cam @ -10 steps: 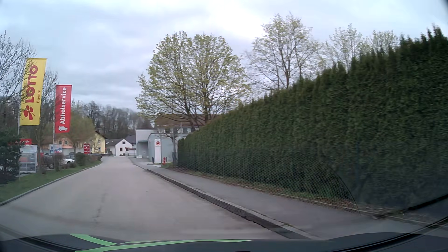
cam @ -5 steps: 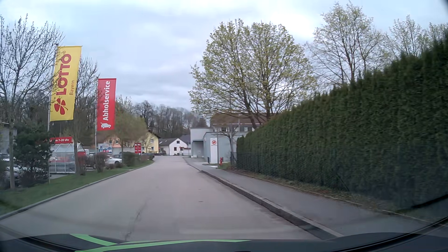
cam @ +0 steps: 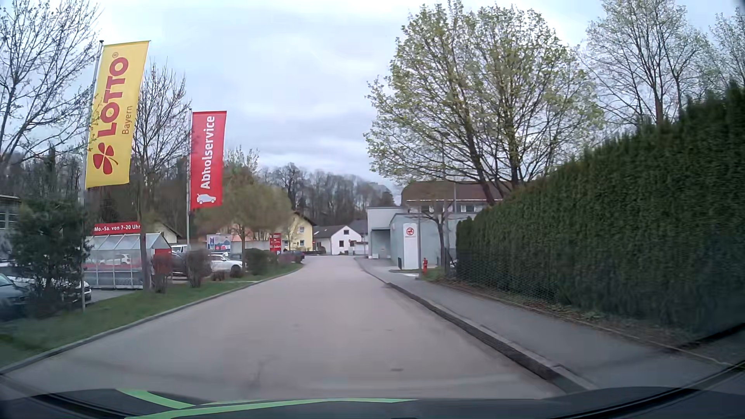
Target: Follow the waypoints while adhering to traffic rules and regulations
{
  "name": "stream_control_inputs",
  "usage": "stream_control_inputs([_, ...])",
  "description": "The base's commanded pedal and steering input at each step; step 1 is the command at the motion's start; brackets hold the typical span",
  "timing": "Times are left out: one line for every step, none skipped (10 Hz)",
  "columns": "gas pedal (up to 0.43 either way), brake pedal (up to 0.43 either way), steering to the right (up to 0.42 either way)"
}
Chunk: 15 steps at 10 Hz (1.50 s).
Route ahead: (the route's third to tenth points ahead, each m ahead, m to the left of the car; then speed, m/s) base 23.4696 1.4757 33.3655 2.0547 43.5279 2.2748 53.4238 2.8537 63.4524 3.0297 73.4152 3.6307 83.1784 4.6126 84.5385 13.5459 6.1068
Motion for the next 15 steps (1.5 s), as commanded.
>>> stream_control_inputs([0.268,0.000,-0.083])
stream_control_inputs([0.268,0.000,-0.061])
stream_control_inputs([0.268,0.000,-0.046])
stream_control_inputs([0.268,0.000,-0.038])
stream_control_inputs([0.268,0.000,-0.025])
stream_control_inputs([0.260,0.000,-0.016])
stream_control_inputs([0.248,0.000,-0.011])
stream_control_inputs([0.209,0.000,-0.009])
stream_control_inputs([0.157,0.000,-0.006])
stream_control_inputs([0.087,0.000,-0.006])
stream_control_inputs([0.047,0.000,-0.006])
stream_control_inputs([0.000,0.000,-0.005])
stream_control_inputs([0.000,0.000,-0.005])
stream_control_inputs([0.000,0.000,-0.006])
stream_control_inputs([0.000,0.000,-0.006])
